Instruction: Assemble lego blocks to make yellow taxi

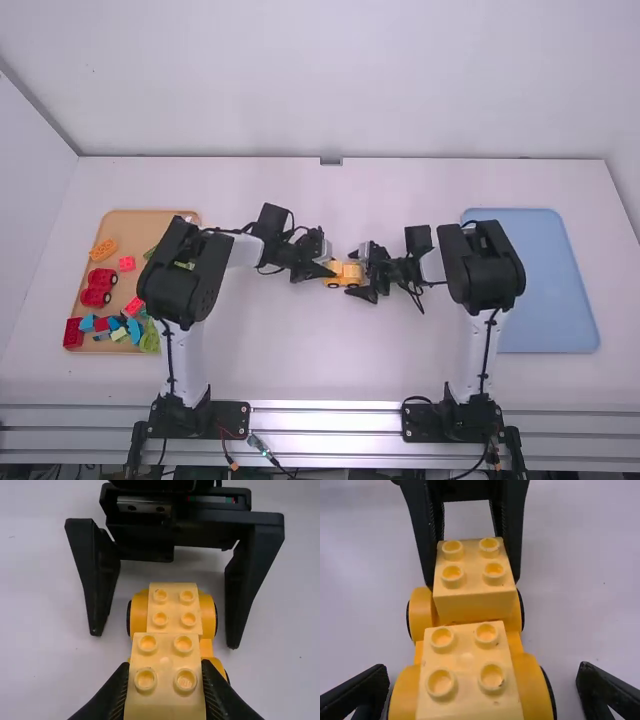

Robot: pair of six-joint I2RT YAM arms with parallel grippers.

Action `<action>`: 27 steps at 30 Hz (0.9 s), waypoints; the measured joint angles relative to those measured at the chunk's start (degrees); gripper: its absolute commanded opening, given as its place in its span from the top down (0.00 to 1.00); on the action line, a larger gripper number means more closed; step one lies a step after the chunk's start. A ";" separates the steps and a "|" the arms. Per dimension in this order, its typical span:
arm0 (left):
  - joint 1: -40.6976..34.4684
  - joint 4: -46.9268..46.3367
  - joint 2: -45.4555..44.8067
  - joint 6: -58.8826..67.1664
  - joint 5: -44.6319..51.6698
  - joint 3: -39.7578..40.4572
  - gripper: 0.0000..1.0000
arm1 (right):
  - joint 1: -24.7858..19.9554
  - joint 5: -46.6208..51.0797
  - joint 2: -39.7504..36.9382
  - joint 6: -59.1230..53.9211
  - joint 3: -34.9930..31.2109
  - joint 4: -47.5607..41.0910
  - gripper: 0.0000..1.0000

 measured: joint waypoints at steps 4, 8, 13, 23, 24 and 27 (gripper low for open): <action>0.00 -0.44 0.00 -0.63 0.33 0.02 0.98 | 0.00 -0.42 0.09 -0.37 0.20 0.11 0.04; -0.17 -0.55 0.00 -0.83 0.50 0.02 0.98 | 0.33 -0.37 0.09 -1.27 0.20 -0.02 0.19; -0.20 -0.39 0.00 -0.83 0.37 0.02 0.98 | 1.44 -0.39 0.09 -1.57 0.20 -0.04 0.31; -0.74 0.11 0.00 -0.85 0.20 0.00 0.96 | 1.70 -0.35 0.09 -1.68 0.20 -0.15 0.46; -0.90 0.26 0.00 -0.87 0.04 0.00 0.96 | 1.70 -0.35 0.09 -1.73 0.20 -0.15 0.47; -1.51 0.74 0.00 -0.85 -0.39 0.00 0.96 | 1.70 -0.28 0.09 -1.79 0.20 -0.22 0.50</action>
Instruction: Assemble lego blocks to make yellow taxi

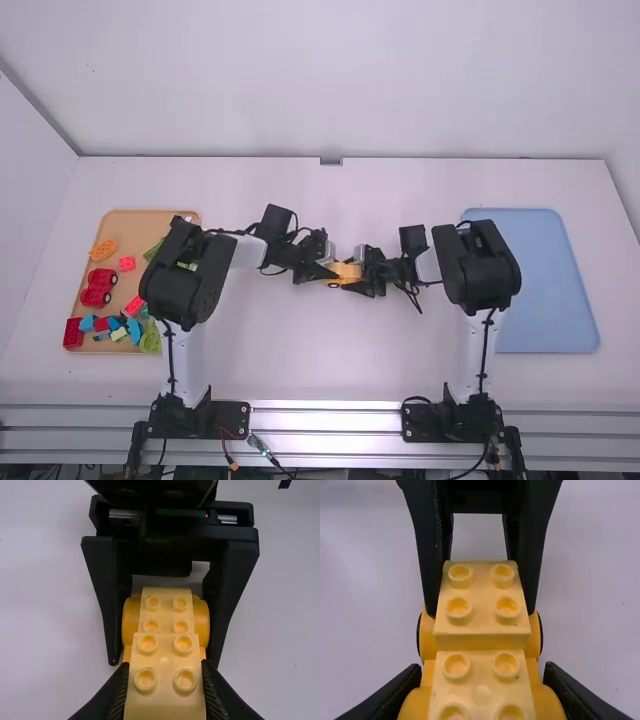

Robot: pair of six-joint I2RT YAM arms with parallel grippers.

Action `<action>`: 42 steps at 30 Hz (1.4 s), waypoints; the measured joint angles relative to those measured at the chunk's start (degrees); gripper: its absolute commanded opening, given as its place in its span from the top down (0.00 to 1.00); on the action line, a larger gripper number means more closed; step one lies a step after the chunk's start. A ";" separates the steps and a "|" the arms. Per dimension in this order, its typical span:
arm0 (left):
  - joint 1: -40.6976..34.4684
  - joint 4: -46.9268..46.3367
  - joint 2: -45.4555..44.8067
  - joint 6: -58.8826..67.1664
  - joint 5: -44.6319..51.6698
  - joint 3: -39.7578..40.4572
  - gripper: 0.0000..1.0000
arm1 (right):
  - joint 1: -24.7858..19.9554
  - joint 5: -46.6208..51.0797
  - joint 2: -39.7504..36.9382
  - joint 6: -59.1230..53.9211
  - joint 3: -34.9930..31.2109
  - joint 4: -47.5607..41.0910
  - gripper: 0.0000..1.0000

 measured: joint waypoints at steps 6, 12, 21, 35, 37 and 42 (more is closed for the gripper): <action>-0.04 0.22 0.00 0.00 -0.22 0.02 0.80 | -0.15 0.09 0.00 0.04 0.00 0.04 0.52; -0.07 0.20 0.00 -0.22 -0.57 0.00 0.37 | -0.15 0.04 0.00 0.09 0.00 0.00 0.49; -0.11 1.40 0.02 -0.22 0.28 0.00 0.42 | -0.15 0.00 0.00 0.04 0.00 -0.20 0.43; -0.11 1.70 0.00 -0.81 3.23 0.00 0.72 | -0.15 -0.07 0.00 0.00 0.00 -0.24 0.42; -0.11 2.32 0.00 -2.05 3.23 0.02 0.73 | -0.17 -0.02 0.00 0.07 0.00 -0.22 0.42; -0.11 5.40 0.00 -6.54 3.23 -0.09 0.64 | -0.22 0.04 0.00 0.04 0.02 -0.20 0.43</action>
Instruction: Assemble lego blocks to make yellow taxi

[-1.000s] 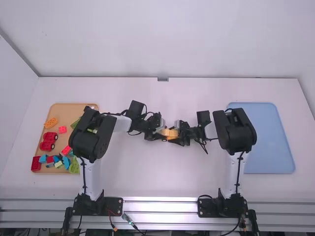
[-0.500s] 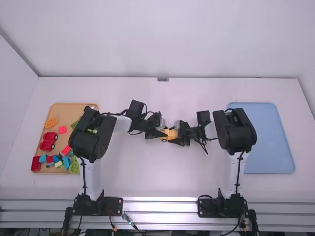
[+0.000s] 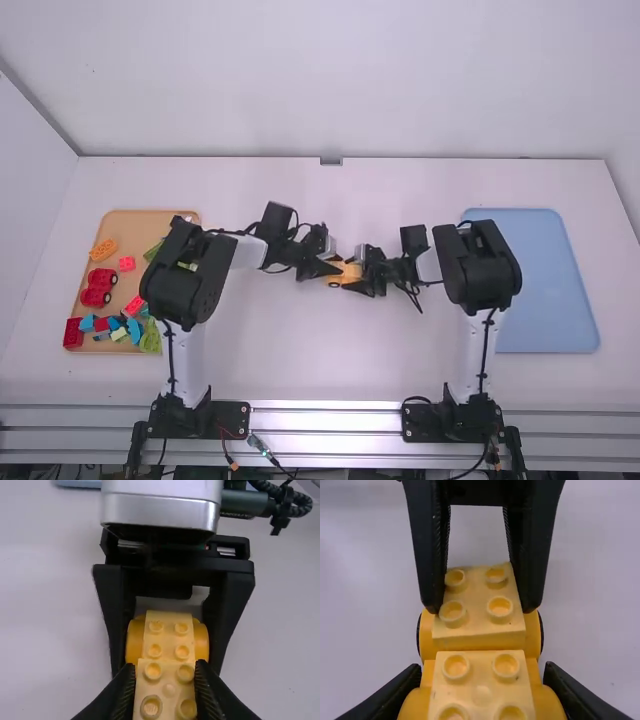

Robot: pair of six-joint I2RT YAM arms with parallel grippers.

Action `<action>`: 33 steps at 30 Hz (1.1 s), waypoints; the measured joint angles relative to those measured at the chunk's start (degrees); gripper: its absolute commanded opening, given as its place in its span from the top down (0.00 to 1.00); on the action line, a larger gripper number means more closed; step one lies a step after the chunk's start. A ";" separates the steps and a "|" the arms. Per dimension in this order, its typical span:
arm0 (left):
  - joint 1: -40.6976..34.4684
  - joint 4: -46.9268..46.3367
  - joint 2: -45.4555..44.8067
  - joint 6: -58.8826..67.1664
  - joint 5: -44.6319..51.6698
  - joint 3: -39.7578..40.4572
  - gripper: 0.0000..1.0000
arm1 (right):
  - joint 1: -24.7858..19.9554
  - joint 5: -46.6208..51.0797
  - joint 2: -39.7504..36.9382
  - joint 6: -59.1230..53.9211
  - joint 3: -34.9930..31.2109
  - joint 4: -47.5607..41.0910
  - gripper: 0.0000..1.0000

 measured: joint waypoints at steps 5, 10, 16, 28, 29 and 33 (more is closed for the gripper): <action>-0.07 0.13 0.00 -2.36 0.00 0.00 0.63 | 0.00 -0.04 0.00 -0.09 0.00 0.02 0.42; -0.17 -1.09 0.00 -2.93 -0.44 0.00 0.70 | 0.02 -0.07 0.00 0.02 -0.02 0.00 0.42; -0.17 -1.81 0.00 -3.26 -0.42 -0.02 0.67 | 0.00 -0.04 0.00 -0.02 0.00 0.02 0.42; -0.20 -1.38 0.00 -3.56 0.61 0.00 0.76 | 0.07 -0.15 0.00 -0.20 -0.02 -0.15 0.42; -0.22 -1.33 0.00 -3.58 0.59 0.00 0.76 | 0.07 -0.13 0.00 -0.17 -0.02 -0.15 0.42; -0.22 -1.33 0.00 -3.63 0.44 0.00 0.49 | 0.07 -0.11 0.00 -0.09 -0.02 -0.13 0.42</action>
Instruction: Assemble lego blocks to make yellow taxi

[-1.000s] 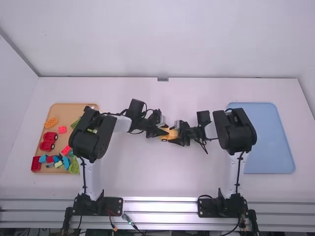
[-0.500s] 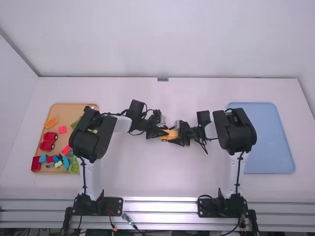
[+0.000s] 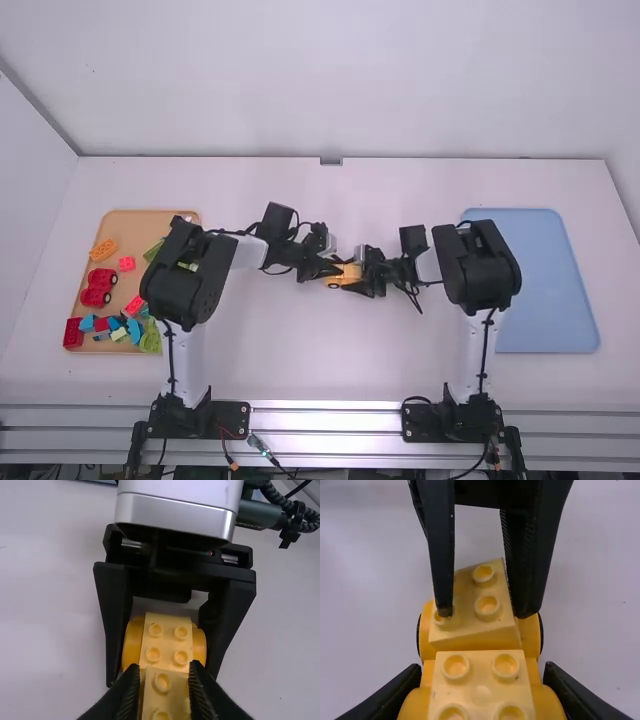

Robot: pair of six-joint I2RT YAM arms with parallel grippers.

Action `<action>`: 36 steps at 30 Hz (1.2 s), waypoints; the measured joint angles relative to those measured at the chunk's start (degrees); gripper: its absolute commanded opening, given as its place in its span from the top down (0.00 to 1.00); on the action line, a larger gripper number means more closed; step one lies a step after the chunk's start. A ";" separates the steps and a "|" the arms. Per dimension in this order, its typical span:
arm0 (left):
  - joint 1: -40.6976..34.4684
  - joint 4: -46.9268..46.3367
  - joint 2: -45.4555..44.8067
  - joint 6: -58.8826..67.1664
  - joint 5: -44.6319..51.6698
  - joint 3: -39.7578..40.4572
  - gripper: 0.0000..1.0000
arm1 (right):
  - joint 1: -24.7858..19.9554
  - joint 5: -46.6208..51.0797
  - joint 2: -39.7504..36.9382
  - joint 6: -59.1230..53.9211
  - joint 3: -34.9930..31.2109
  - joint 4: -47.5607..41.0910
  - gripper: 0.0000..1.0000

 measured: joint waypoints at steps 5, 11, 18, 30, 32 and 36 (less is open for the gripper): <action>0.00 0.83 0.00 0.31 -0.02 0.00 0.31 | 0.00 0.00 0.00 0.04 0.00 0.04 0.42; 0.00 -0.90 0.00 3.10 -0.17 0.00 0.33 | 0.00 0.00 0.00 0.02 0.00 0.07 0.42; 0.00 -4.72 0.00 9.01 -3.52 0.00 0.41 | 0.00 -0.04 0.00 -0.04 0.00 0.00 0.42; 0.00 -4.17 0.00 10.51 -4.26 0.26 0.73 | 0.26 -0.44 0.07 0.04 0.00 -0.24 0.42; -0.02 -4.39 -0.04 10.49 -4.11 0.26 0.73 | 0.26 -0.42 0.07 0.11 0.00 -0.15 0.42; -0.28 -5.44 -0.22 10.47 -3.98 0.28 0.73 | 0.26 -0.39 0.07 0.04 0.00 -0.13 0.42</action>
